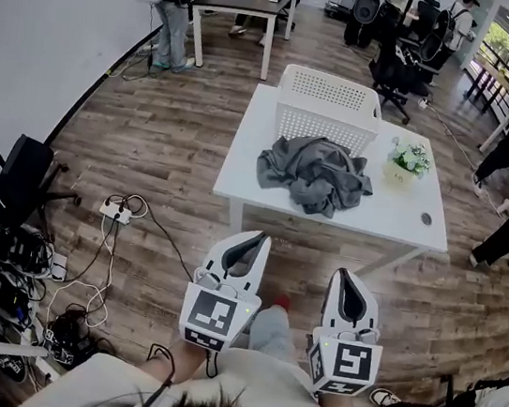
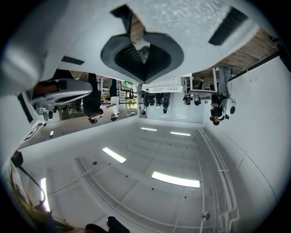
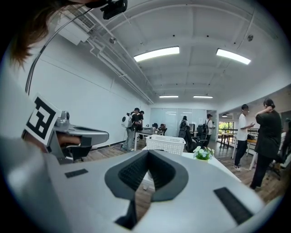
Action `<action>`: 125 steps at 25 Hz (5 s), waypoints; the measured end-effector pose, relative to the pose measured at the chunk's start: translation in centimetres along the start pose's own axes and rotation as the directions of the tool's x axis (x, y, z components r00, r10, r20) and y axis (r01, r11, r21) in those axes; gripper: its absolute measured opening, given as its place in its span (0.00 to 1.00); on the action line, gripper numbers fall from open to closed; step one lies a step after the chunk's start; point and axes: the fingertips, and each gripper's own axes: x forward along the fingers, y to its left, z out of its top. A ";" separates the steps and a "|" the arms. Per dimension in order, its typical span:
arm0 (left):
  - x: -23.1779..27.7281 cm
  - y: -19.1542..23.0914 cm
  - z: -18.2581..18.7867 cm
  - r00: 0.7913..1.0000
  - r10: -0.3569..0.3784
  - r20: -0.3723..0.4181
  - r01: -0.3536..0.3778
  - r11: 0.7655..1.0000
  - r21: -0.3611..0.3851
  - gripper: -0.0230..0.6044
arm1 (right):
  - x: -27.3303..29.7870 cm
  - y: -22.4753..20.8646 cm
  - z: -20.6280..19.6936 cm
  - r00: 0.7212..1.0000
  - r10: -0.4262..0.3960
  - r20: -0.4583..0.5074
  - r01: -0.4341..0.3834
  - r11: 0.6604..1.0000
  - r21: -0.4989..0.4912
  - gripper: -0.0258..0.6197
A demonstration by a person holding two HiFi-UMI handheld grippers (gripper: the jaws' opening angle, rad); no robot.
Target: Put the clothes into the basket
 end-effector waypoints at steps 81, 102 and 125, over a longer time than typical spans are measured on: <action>31.2 9.4 -15.5 0.826 -0.433 -0.359 0.489 0.869 0.076 0.86 | 31.8 -15.9 -13.8 0.836 0.459 -0.301 -0.487 0.873 -0.022 0.77; 35.4 5.9 -26.6 0.586 -0.540 -0.604 0.665 0.746 -0.023 0.97 | 37.1 -13.0 -25.6 0.504 0.562 -0.656 -0.685 0.722 0.092 0.82; 35.4 2.6 -25.9 0.594 -0.642 -0.484 0.729 0.684 -0.012 0.86 | 36.1 -9.0 -24.6 0.453 0.703 -0.548 -0.805 0.587 0.089 0.44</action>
